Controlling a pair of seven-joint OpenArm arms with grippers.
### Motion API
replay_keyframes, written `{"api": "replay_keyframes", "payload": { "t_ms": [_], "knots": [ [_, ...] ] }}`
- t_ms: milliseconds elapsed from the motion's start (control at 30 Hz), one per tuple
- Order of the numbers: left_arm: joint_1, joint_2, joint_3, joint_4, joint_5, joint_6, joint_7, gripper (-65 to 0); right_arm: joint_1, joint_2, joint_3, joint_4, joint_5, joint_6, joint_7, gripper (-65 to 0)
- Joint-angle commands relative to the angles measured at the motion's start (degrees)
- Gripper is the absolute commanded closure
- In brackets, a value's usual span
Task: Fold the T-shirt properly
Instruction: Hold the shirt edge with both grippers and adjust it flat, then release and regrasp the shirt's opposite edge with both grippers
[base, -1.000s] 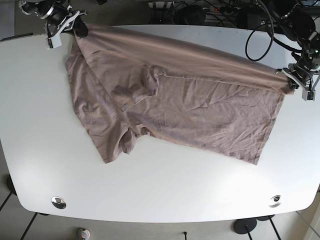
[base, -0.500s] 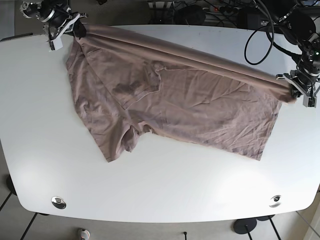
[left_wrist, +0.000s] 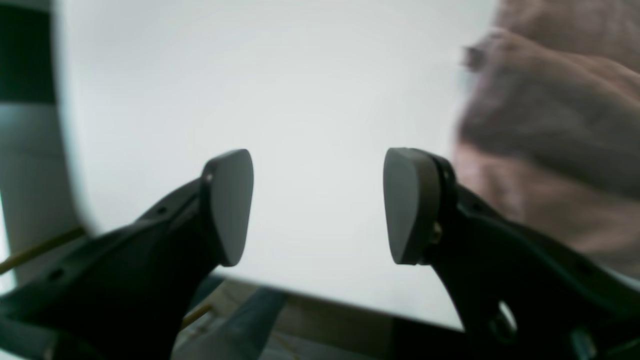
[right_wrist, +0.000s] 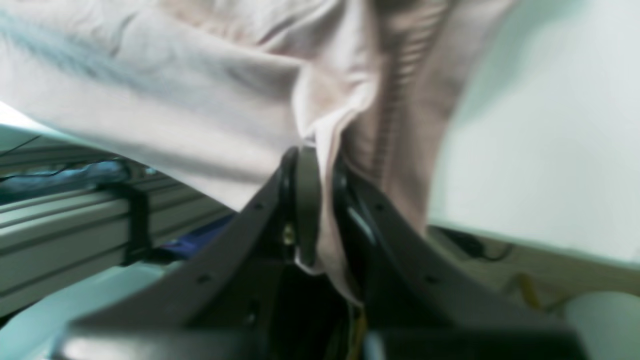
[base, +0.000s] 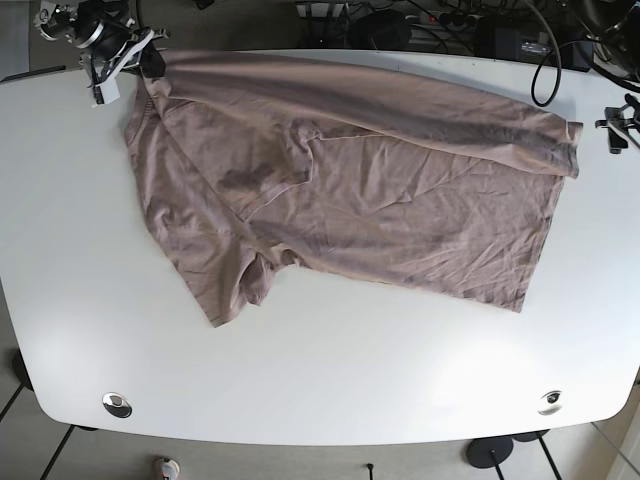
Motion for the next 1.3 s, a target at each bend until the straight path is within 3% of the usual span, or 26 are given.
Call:
{"api": "replay_keyframes", "payload": {
  "t_ms": [33,100,267,333,567,667,733,833,900,1100,1300],
  "knots": [
    [-0.5,-0.7,0.0,4.1,-0.8,0.1,-0.7,-38.3,-0.5,0.7,0.4,1.0,0.6,0.32,0.6,-3.3],
    [-0.3,1.9,0.3,6.8,-0.8,0.1,-0.7,-38.3,-0.5,0.7,0.4,2.1,0.6,0.32,0.6,-11.4],
    [-0.2,8.0,5.2,14.0,-0.4,0.1,-0.9,-38.3,-0.4,0.6,1.8,3.9,0.6,0.32,0.6,-49.9],
    [0.9,10.3,7.2,16.4,-0.3,0.1,-0.9,-38.3,0.0,0.6,3.4,3.9,0.6,0.32,0.6,-54.2],
    [2.2,15.2,10.5,18.1,-0.2,0.1,-0.9,-38.3,5.8,1.1,3.2,3.8,0.2,0.32,0.4,-43.4],
    [2.2,15.1,10.3,16.2,-0.2,0.1,-1.0,-37.4,7.6,0.6,-2.3,3.8,0.2,0.32,-1.7,-34.6],
    [2.0,14.9,10.2,13.2,-0.2,0.1,-1.3,-28.2,7.8,0.6,-5.6,3.4,-0.2,0.32,-1.5,-29.2],
    [2.3,13.9,10.5,8.5,-0.2,0.1,-5.9,-10.8,8.3,-0.5,-8.5,2.2,-3.7,0.32,-1.4,-18.4],
    [3.6,12.5,10.6,3.8,0.2,0.1,-9.1,-8.2,9.3,-2.3,-8.4,0.3,-8.4,0.32,-1.4,-12.8],
    [6.9,12.1,7.0,0.1,1.9,0.1,-10.3,-8.1,14.2,-2.5,-8.6,-9.2,-18.3,0.32,-1.4,-17.0],
    [12.5,14.6,1.7,1.0,1.7,0.1,-10.3,-8.1,18.2,-2.2,-8.7,-9.9,-23.0,0.32,-1.6,-17.1]
  ]
}}
